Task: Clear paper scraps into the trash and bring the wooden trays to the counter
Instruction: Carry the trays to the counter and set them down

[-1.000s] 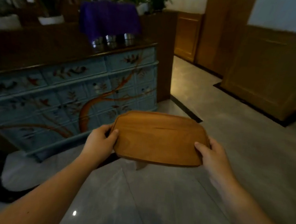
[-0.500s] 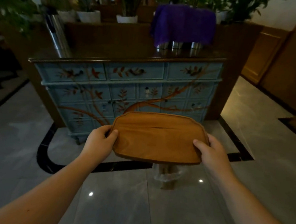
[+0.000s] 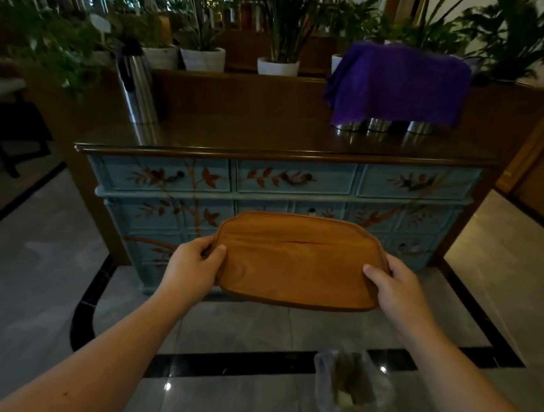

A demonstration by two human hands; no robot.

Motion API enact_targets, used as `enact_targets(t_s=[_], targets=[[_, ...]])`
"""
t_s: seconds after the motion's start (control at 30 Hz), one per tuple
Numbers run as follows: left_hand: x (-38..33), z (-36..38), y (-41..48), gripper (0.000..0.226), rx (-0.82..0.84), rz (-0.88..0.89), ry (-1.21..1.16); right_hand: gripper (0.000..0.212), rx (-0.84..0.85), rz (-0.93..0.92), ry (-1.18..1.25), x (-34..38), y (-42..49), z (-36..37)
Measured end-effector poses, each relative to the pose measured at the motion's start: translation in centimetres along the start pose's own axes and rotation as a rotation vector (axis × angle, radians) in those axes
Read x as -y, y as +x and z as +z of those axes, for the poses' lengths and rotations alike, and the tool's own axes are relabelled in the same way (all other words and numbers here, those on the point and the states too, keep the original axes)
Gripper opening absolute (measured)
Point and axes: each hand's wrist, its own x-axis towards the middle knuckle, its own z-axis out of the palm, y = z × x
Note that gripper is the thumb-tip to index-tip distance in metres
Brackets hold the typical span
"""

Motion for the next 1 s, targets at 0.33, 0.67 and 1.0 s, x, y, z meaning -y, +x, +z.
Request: enact_targets(t_s=[0.33,0.67,1.0], targets=[[0.9,-1.4,12.8,0.027,-0.046,0.011,0.001,0.021,0.010,0.032,0.054,1.0,13.0,7.8],[-0.7,-1.1,31.2,0.025,-0.123,0.005,0.074,0.023,0.114,0.034,0.091,4.3,32.3,15.6],[-1.6,-3.2,44.5,0.021,-0.170,-0.051,0.074,0.019,0.266,-0.038,-0.072,9.9,46.1,23.0]])
